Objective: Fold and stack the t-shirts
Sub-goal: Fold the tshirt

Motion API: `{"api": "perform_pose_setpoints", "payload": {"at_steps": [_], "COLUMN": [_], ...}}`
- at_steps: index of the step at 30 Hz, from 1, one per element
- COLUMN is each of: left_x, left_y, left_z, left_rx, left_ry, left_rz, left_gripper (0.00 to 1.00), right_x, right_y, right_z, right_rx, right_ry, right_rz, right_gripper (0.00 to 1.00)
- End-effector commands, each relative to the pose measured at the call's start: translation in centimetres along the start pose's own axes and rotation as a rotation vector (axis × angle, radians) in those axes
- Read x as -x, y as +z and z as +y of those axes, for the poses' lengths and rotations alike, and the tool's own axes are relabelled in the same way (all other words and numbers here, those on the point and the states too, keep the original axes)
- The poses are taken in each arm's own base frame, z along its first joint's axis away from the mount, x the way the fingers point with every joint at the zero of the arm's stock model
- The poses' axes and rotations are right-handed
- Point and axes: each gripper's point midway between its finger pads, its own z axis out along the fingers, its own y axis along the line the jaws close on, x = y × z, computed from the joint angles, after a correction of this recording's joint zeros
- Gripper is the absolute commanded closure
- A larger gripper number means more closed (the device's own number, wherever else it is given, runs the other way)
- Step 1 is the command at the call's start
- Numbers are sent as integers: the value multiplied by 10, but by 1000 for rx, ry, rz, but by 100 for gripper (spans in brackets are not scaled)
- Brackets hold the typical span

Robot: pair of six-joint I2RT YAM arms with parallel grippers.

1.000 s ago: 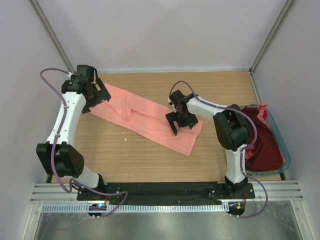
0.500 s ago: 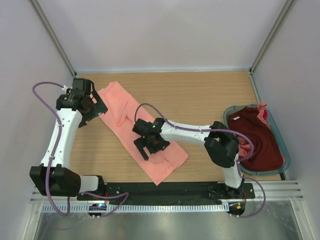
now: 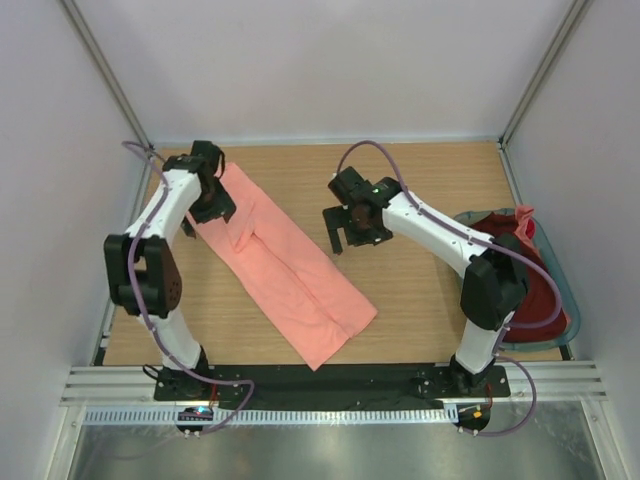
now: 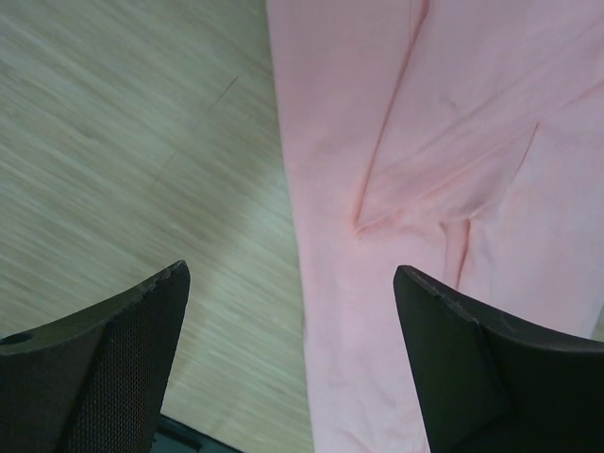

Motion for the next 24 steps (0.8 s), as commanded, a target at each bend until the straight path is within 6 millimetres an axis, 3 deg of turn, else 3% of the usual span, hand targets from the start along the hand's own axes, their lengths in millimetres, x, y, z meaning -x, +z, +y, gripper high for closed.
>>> {"api": "perform_pose_setpoints", "payload": {"at_steps": [1,5,7,11,19,24], "left_x": [27,6,-9,-16,19,46], "left_y": [9,43,66,99,141,143], "left_z": [-30,-58,-69,-84,-95,-94], "left_rx": [62,90,76,85,125,83], "left_ry": [-19,-48,-91,-80,70,154], "left_rz": [-90,-18,40,85,77,60], "left_gripper": [10,9,9,9,9,10], "right_x": [2,6,7,2,6,7], "right_y": [-34,-42,-44,-38,-19,-8], "right_z": [-26,-48,-49,-46,-29,-12], "right_rx": [-47,-82,-68,-37,72,169], "right_ry": [-39,-26,-19,-24,-38,-31], "right_rz": [-67,-84,-99,-89,-66,-8], "right_gripper": [0,0,0,0,3,9]}}
